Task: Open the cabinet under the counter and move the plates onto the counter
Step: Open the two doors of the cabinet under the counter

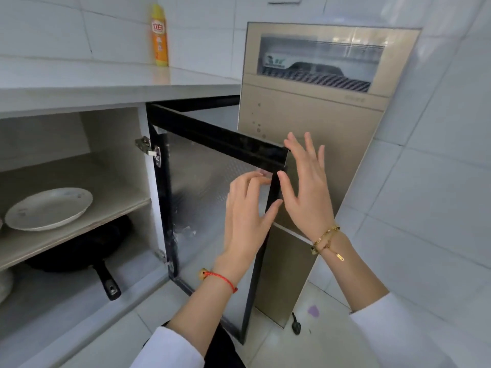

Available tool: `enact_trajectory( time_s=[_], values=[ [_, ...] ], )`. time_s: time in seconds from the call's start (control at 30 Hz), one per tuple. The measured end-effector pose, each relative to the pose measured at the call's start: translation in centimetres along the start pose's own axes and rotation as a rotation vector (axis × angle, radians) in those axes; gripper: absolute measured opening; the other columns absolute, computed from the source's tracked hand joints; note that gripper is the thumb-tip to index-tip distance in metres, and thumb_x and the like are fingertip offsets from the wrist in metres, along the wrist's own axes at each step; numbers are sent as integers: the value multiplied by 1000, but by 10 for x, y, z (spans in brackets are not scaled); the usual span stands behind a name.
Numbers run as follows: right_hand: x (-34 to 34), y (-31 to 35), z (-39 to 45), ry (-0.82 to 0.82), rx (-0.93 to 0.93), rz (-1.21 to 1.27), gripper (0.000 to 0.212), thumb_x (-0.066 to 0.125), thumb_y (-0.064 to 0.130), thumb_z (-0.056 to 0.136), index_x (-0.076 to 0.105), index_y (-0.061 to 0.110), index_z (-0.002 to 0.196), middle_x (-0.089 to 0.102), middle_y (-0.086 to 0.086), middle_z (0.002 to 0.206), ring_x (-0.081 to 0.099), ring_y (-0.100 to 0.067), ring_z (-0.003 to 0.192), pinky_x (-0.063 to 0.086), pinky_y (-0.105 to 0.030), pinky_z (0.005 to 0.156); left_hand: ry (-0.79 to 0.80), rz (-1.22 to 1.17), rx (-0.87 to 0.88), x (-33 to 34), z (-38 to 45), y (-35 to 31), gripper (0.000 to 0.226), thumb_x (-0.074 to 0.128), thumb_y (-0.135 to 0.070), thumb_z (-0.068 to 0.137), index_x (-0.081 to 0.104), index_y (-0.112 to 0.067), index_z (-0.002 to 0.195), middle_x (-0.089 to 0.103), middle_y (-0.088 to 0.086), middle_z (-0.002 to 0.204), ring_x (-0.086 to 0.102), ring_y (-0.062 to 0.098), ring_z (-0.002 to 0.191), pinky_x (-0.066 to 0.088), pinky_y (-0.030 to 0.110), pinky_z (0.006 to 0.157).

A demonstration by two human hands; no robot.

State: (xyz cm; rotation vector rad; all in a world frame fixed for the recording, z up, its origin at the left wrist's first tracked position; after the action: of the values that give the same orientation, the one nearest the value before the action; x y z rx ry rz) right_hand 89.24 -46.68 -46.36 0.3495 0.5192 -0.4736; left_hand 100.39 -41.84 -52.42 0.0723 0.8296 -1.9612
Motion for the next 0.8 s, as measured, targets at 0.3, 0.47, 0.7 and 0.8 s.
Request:
enact_trajectory(
  time_s=[0.3, 0.47, 0.7, 0.8],
  values=[
    [6, -19, 7, 9, 52, 14, 48, 44, 15, 98, 30, 14, 144, 26, 3, 156, 8, -11, 147, 4, -38, 122, 60, 91, 46, 16, 7, 0, 60, 65, -29, 89, 40, -17, 142, 39, -2, 147, 36, 11, 139, 35, 33, 114],
    [6, -20, 8, 14, 55, 33, 49, 44, 15, 98, 30, 15, 145, 26, 3, 156, 8, -10, 147, 3, -36, 122, 140, 147, 75, 13, 4, 3, 67, 63, -35, 90, 31, -21, 148, 28, -5, 155, 29, 9, 143, 28, 28, 118],
    [-2, -18, 11, 64, 19, 39, 51, 47, 20, 97, 29, 18, 145, 27, 4, 155, 7, -8, 147, 2, -33, 122, 183, 174, 116, -1, 3, 5, 65, 58, -38, 93, 29, -22, 149, 26, -6, 156, 34, 8, 140, 33, 22, 113],
    [-6, -10, 14, 47, -29, 23, 50, 48, 23, 97, 32, 15, 144, 29, 2, 154, 8, -10, 147, 4, -37, 122, 180, 190, 105, -7, 2, 8, 64, 57, -39, 94, 29, -24, 150, 26, -8, 156, 33, 7, 140, 33, 21, 112]
  ],
)
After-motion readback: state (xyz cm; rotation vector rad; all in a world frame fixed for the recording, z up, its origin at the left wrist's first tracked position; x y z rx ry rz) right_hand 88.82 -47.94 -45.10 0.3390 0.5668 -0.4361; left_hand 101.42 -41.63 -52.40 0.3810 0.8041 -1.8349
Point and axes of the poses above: each hand's wrist, its own z-axis towards the middle knuckle, its own x-axis out of the palm, y = z × x, the point moved 1 cm from there along z, towards the middle knuckle
